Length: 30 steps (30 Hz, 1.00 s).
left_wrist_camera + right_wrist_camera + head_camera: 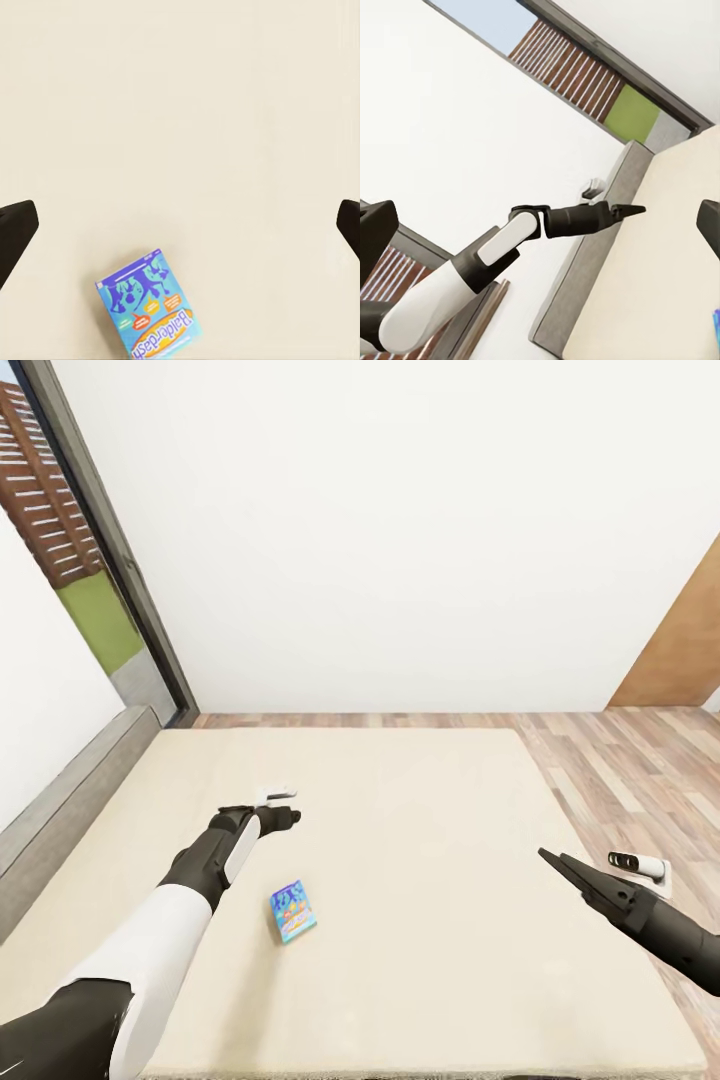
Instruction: Put all the toys in the child's room - the three board games (two on the bed and one on the table), the two jigsaw puzzles on the table, and the tennis ball on the table - inside the toy box on the table in the child's room.
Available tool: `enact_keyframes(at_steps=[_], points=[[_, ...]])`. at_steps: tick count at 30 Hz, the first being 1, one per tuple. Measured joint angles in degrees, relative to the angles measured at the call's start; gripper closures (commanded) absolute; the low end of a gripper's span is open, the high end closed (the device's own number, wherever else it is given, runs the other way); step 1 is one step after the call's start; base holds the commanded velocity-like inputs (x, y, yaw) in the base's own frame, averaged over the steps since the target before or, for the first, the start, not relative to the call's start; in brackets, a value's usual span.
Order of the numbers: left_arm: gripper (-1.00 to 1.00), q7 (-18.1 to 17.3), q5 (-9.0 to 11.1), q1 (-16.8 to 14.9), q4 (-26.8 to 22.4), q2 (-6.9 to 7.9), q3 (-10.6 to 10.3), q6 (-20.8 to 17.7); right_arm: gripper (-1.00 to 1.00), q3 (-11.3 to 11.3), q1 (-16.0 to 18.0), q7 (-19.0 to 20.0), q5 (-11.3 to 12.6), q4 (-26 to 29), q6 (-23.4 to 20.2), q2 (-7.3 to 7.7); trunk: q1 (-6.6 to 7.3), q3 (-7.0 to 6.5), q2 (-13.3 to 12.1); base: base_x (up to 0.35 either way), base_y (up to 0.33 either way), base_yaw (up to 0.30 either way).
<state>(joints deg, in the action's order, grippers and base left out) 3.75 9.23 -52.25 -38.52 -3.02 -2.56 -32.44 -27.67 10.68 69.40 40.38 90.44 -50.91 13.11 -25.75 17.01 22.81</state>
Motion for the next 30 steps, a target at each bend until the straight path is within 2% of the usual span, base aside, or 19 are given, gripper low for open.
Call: enact_keyframes(at_steps=[17,30], points=[[-1.00,-0.10,0.19,0.01,0.02,-0.06,0.09,2.15,-1.00,0.00,0.00,-0.01,-0.11,0.00,0.02,-0.08,0.00,1.58,0.00,0.000,0.000,0.000],[-1.00,-0.67,0.38,0.01,0.02,-1.39,0.07,2.47,-1.00,-0.01,0.00,0.00,-0.12,0.00,0.02,-0.03,0.00,2.78,0.00,0.000,0.000,0.000]])
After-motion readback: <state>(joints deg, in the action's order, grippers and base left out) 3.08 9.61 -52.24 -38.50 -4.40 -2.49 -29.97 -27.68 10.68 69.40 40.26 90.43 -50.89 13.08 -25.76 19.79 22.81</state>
